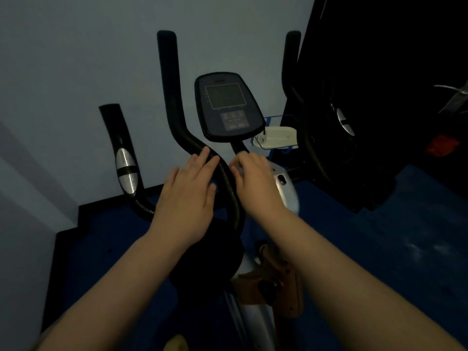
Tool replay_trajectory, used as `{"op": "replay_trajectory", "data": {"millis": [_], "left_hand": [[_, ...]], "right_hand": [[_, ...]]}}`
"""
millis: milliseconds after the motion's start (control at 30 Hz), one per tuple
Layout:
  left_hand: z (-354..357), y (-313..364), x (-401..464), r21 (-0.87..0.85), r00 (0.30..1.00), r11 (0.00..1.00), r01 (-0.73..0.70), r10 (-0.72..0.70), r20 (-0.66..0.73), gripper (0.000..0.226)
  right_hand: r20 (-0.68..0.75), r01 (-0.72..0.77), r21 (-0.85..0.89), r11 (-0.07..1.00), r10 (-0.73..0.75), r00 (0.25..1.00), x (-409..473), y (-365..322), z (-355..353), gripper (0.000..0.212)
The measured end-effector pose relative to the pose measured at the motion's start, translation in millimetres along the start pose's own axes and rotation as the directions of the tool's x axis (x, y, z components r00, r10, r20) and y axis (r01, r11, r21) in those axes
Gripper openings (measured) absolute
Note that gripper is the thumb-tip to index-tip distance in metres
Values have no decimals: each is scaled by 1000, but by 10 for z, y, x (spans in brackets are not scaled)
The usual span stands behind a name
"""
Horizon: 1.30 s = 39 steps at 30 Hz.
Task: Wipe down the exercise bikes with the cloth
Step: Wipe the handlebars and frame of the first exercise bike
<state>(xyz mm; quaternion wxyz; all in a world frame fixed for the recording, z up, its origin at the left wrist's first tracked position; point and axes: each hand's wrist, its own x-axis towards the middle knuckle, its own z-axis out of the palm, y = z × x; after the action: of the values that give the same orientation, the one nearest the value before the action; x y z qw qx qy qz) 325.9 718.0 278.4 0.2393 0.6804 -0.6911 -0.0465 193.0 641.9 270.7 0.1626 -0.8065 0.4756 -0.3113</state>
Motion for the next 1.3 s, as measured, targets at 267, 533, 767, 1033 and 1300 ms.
{"op": "replay_trajectory", "data": {"millis": [267,533,767,1033,1300], "left_hand": [[23,-25,5,-13,1000,1000,8,-8,-10,53],[-80,52,-48,-131,994,989,69,-79,-72,48],[-246,-70,-393,-172,942,961,217,-253,-223,42],[-308,-285,-800,-185,920,951,246,-290,-263,44],[-505,-580,-522,-172,936,971,167,-211,-282,40]], "right_hand": [[-42,29,24,999,-28,999,-313,9,-36,12],[-15,-147,378,914,165,986,-265,-103,-84,10],[146,105,460,882,-192,971,-210,-392,-192,26],[566,529,9,848,-441,696,42,-226,-304,57],[631,494,4,870,-385,673,124,-362,-197,58]]}}
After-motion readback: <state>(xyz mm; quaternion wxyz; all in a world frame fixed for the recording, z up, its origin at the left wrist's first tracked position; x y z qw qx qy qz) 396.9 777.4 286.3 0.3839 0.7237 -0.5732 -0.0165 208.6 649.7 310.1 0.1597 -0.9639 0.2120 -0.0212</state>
